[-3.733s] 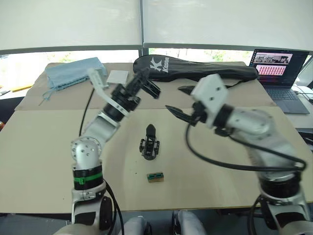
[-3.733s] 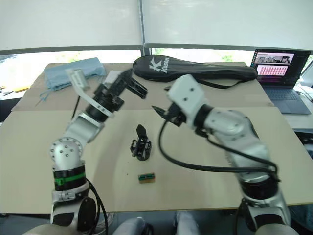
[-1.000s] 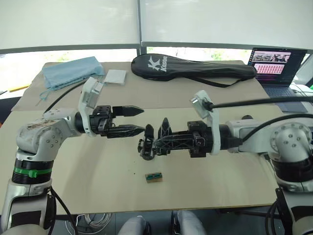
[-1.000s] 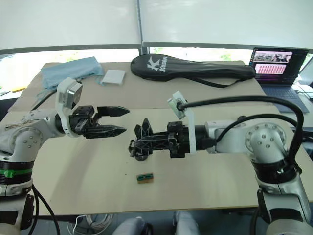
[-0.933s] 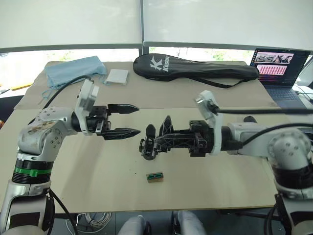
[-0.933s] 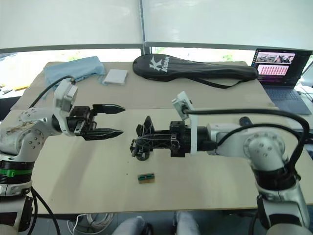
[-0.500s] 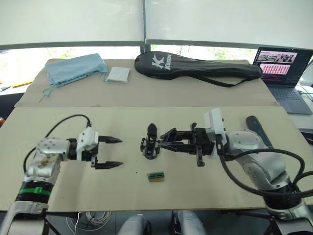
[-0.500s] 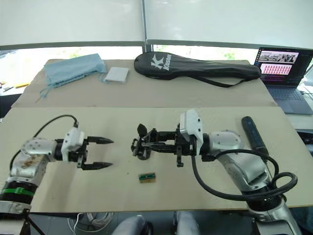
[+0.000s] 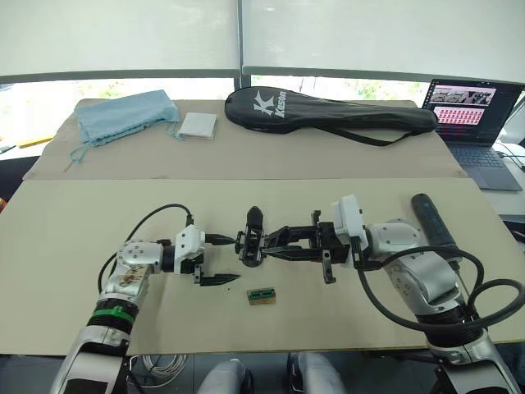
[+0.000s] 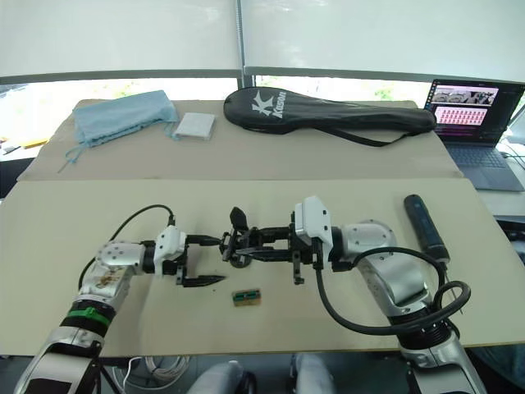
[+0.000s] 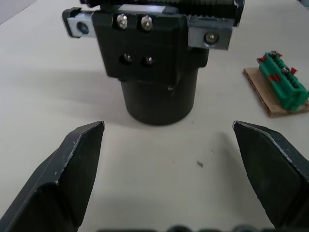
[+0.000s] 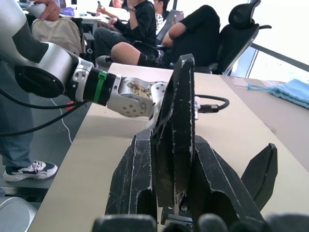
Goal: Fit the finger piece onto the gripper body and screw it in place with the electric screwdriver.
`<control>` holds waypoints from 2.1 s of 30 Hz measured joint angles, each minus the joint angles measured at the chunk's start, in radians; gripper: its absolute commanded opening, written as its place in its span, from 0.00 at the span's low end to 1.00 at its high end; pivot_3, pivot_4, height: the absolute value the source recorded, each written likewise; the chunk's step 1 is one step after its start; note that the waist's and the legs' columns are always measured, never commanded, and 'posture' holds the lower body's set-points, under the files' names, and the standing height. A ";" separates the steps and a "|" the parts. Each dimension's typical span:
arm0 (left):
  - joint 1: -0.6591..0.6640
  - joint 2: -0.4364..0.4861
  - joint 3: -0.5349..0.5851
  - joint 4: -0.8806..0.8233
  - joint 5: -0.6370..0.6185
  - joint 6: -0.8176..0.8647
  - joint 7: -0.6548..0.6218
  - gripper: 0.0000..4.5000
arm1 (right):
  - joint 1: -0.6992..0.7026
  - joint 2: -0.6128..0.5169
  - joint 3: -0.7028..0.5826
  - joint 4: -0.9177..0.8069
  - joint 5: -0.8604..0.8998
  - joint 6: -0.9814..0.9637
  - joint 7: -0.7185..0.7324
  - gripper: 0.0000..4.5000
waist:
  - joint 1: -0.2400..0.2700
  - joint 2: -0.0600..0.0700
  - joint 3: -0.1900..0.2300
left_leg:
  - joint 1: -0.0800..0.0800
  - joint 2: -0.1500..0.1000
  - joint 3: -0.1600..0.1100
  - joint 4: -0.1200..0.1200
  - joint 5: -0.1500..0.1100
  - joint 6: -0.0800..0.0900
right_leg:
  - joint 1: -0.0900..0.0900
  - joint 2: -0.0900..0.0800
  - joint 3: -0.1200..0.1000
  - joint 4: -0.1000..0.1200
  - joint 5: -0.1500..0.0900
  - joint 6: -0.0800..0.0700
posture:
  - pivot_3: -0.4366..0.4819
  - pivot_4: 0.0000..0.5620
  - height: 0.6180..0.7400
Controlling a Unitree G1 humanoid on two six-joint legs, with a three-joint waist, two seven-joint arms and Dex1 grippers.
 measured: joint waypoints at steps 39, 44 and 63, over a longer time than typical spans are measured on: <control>-0.175 -0.129 -0.029 0.250 0.052 -0.075 -0.026 0.74 | 0.029 0.003 0.006 -0.027 -0.045 0.082 -0.028 0.09 | 0.005 -0.001 -0.001 | 0.000 -0.001 0.000 0.004 -0.001 0.004 | 0.001 -0.001 0.001 0.001 0.001 0.002 | 0.48 0.27 1.00; -0.177 -0.128 -0.031 0.258 0.058 -0.091 -0.022 0.52 | 0.026 0.008 0.006 -0.026 -0.058 0.083 -0.031 0.09 | 0.005 -0.001 -0.001 | 0.000 -0.001 0.000 0.005 -0.001 0.004 | 0.001 -0.001 0.001 0.002 0.001 0.002 | 0.48 0.27 1.00; -0.164 -0.124 -0.034 0.226 0.066 -0.061 0.003 0.52 | -0.090 0.167 0.103 0.170 -0.204 0.087 -0.097 0.09 | 0.002 -0.001 -0.002 | 0.000 -0.002 0.000 0.010 -0.001 0.004 | 0.000 -0.002 0.002 0.013 0.001 0.002 | 0.48 0.27 1.00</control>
